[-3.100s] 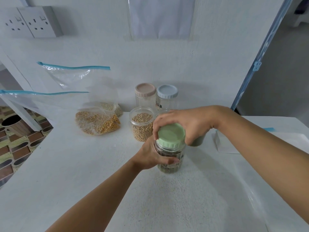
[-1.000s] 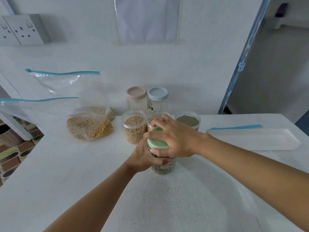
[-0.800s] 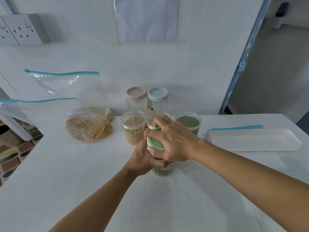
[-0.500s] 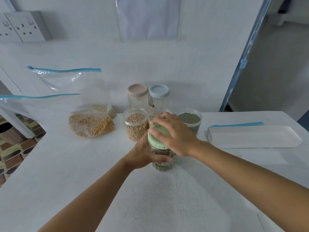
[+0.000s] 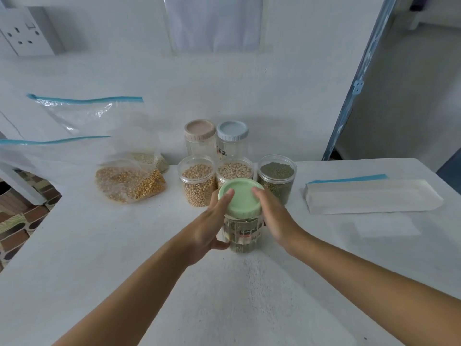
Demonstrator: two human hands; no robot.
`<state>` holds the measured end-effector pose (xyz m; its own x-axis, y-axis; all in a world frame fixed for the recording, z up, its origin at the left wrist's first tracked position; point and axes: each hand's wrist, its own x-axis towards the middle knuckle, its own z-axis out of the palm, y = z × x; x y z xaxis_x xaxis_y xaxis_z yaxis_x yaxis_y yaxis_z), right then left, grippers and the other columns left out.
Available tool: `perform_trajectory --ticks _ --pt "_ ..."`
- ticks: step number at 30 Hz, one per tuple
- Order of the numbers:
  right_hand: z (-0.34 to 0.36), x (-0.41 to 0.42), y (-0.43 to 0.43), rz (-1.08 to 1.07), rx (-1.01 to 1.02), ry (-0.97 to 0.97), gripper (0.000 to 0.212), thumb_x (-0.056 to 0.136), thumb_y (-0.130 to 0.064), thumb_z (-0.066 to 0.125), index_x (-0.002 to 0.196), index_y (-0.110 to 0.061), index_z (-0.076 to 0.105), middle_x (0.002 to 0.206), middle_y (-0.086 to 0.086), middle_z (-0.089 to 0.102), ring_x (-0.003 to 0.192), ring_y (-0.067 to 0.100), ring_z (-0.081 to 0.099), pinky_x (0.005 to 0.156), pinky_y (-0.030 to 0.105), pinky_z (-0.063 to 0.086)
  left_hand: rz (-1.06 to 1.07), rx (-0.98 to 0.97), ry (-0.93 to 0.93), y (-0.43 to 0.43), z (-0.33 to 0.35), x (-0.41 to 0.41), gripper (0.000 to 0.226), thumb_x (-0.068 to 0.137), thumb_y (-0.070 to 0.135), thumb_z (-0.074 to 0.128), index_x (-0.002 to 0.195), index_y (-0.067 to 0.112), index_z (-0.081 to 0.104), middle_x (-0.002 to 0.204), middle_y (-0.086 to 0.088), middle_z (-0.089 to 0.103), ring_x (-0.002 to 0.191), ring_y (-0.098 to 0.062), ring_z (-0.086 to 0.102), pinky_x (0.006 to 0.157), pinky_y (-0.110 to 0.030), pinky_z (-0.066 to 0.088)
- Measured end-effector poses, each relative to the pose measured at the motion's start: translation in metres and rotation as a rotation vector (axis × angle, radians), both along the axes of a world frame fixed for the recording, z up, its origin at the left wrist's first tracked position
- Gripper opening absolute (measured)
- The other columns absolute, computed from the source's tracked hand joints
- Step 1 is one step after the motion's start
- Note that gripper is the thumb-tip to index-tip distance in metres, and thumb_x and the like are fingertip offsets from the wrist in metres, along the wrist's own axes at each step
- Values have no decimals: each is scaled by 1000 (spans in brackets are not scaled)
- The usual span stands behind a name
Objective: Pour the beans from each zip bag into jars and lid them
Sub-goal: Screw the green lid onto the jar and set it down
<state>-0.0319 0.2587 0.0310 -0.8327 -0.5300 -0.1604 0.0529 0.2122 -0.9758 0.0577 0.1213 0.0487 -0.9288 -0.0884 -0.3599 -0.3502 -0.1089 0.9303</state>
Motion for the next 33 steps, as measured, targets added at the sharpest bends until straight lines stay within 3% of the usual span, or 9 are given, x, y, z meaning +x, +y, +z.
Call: perform_trajectory --ticks 5,9,11,14,18,23,27,30,33 --pt "45 -16 11 -64 -11 124 43 108 -44 30 107 -19 66 105 6 69 103 18 65 95 44 50 -25 38 -7 3 34 -18 78 83 70 61 152 42 34 161 -3 38 149 -35 34 95 -57 57" --pt "96 -51 18 -81 -20 290 70 84 -65 28 102 -6 60 103 18 68 105 35 63 95 53 48 -18 28 70 6 77 -51 53 97 55 59 140 25 55 138 -12 64 126 -38 60 85 -54 61" --pt "117 -69 20 -94 -59 323 76 79 -68 28 105 -3 58 106 20 67 106 37 63 96 54 47 -6 8 112 9 102 -70 52 97 52 60 139 22 57 135 -16 63 125 -42 60 81 -53 62" --pt "143 -95 24 -120 -136 352 64 80 -61 34 95 -2 51 94 21 60 87 30 58 81 47 44 23 -34 168 12 130 -98 55 94 48 60 139 17 54 141 -23 51 131 -47 51 78 -53 62" --pt "159 -134 22 -136 -226 382 21 81 -41 43 67 -26 44 70 -11 48 75 16 44 71 38 33 23 -101 252 15 151 -135 44 100 40 50 135 13 53 140 -21 52 125 -45 56 82 -58 61" --pt "158 -177 11 -134 -239 381 29 97 -25 43 69 -27 41 62 -16 45 69 13 42 70 37 33 55 -207 281 11 151 -177 39 101 42 44 132 19 53 140 -15 50 129 -44 49 81 -57 62" --pt "140 -207 1 -157 -210 349 30 101 -21 39 71 -22 41 71 -6 45 69 14 41 68 35 33 79 -366 241 12 140 -204 14 108 40 34 112 41 47 136 -1 45 127 -27 47 97 -58 56" --pt "113 -223 -4 -159 -170 314 28 104 -20 38 77 -17 45 74 -3 47 67 12 44 62 31 34 87 -455 163 9 118 -222 27 109 40 31 131 31 42 128 -4 50 117 -25 52 100 -56 54" --pt "83 -236 -9 -159 -164 270 26 104 -20 40 82 -17 54 80 0 54 74 14 50 66 32 37 99 -475 110 8 95 -235 31 109 38 33 136 26 42 113 0 56 99 -15 55 100 -48 54"
